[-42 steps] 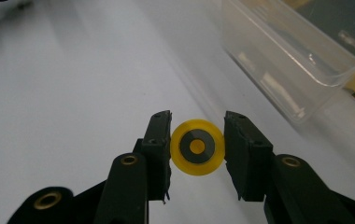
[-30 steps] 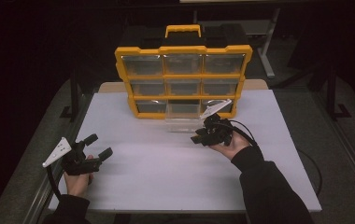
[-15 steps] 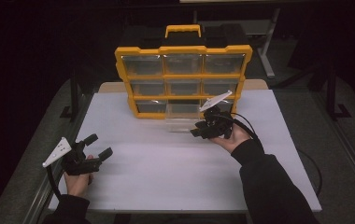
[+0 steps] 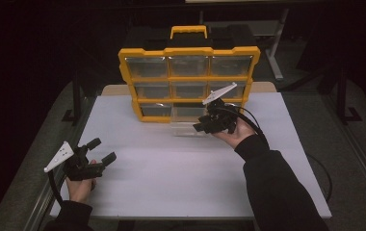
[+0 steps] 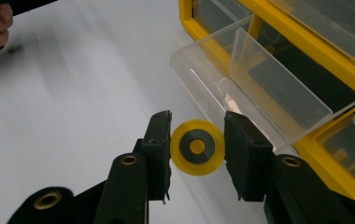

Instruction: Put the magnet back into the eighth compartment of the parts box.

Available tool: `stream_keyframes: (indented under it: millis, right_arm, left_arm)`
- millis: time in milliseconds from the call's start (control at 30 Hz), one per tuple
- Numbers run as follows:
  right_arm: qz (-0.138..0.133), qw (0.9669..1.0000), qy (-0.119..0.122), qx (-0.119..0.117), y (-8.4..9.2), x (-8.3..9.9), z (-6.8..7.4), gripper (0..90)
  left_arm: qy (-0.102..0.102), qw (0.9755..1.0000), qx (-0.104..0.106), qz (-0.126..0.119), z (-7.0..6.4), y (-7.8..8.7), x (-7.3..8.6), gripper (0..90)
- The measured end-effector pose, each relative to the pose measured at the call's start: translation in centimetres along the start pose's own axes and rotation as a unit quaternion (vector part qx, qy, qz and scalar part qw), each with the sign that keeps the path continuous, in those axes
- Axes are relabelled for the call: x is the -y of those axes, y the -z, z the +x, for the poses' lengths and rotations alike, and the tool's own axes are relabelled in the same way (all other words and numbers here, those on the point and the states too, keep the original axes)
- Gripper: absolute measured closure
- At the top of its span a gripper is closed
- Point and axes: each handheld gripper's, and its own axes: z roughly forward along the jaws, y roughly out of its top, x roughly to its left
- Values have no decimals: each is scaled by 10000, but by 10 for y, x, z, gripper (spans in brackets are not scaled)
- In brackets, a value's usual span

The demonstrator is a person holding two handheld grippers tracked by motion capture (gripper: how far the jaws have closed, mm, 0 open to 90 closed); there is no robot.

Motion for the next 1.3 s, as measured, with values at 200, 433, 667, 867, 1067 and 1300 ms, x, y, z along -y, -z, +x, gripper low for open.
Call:
stream_keyframes:
  millis: [200, 433, 667, 867, 1067, 1300]
  right_arm:
    - [-16, 10000, -33, 23, -3, -7, -3, 611]
    - [-61, 9999, -152, 44, -6, -14, -9, 611]
    - [-113, 9997, -197, 78, -9, -21, -14, 611]
    - [-158, 9994, -279, 143, -12, -24, -17, 611]
    - [-166, 9990, -363, 212, -19, -26, -24, 611]
    - [-164, 9984, -461, 291, -26, -27, -27, 611]
  left_arm:
    - [-3, 10000, 0, 0, 0, 0, 0, 18]
    - [-2, 10000, 17, 5, 0, 0, 0, 18]
    - [-8, 10000, 22, 7, 0, -1, 0, 18]
    - [0, 10000, 36, -5, -1, -1, 0, 18]
    - [0, 10000, 32, -6, 0, -1, 0, 18]
    - [-1, 10000, 36, -7, 0, -1, 0, 18]
